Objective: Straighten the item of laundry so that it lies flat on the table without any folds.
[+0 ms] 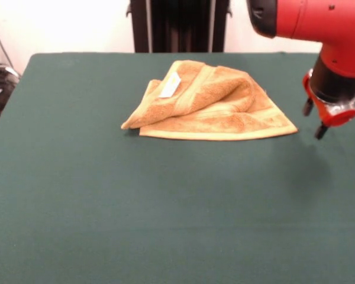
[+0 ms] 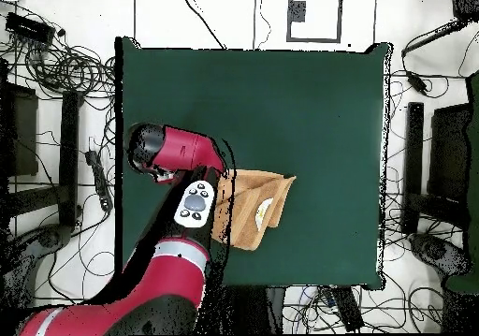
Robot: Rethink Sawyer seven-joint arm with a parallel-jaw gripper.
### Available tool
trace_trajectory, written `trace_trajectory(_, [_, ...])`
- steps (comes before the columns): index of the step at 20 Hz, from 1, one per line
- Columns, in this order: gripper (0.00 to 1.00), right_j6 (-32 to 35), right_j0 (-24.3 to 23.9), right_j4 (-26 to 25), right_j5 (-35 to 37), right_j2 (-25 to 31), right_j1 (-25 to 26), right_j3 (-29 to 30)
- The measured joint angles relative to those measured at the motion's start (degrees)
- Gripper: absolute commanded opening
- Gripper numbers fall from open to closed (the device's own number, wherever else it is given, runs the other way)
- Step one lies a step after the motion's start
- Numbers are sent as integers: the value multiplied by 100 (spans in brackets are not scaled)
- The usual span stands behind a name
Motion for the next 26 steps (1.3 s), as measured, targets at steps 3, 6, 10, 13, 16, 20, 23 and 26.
trace_trajectory(3, [100, 0, -9, -57, 245, -14, -90, 178])
trace_trajectory(6, [100, 0, -46, -180, 520, -57, -184, 254])
trace_trajectory(10, [100, 0, -100, -224, 663, -118, -252, 264])
trace_trajectory(13, [100, 0, -186, -224, 653, -152, -298, 264])
trace_trajectory(16, [100, 0, -206, -224, 538, -199, -291, 262])
trace_trajectory(20, [100, 0, -186, -224, 387, -235, -288, 258])
trace_trajectory(23, [100, 0, -157, -224, 262, -250, -288, 258])
trace_trajectory(26, [100, 0, -141, -223, 196, -250, -272, 257])
